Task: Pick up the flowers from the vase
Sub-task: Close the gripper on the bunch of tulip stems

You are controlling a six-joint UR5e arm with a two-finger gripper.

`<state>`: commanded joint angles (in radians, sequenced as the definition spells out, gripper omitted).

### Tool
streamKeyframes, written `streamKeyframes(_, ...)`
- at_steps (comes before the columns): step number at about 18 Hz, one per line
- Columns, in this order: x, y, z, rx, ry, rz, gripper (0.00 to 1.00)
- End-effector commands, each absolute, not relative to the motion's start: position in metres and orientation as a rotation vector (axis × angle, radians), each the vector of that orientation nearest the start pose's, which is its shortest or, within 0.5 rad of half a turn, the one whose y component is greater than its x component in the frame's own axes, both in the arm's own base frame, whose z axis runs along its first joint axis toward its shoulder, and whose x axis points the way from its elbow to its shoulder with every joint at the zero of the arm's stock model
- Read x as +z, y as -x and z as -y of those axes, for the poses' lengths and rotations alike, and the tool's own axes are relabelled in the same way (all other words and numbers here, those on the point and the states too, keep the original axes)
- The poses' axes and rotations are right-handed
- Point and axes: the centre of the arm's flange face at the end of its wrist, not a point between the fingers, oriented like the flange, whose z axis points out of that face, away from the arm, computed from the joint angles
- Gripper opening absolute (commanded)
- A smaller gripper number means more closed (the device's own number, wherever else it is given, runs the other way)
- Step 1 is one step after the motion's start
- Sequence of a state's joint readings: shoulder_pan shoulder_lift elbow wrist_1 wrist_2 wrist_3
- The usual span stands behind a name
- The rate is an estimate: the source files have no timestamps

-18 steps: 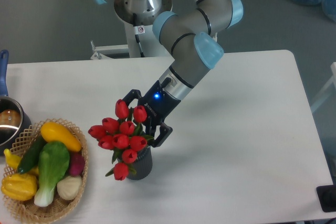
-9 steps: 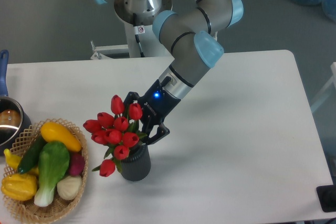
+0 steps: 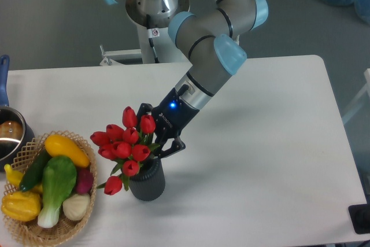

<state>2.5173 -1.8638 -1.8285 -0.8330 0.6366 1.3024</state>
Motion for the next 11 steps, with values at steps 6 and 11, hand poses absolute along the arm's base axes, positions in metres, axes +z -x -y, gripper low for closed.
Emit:
streamKeyframes(6,0.3259,0.3371,-0.5034,-0.301,2.148,-0.477,0.42)
streamKeyframes(11,0.3292,0.3383,-0.5029,-0.317,2.110,-0.466,0.41)
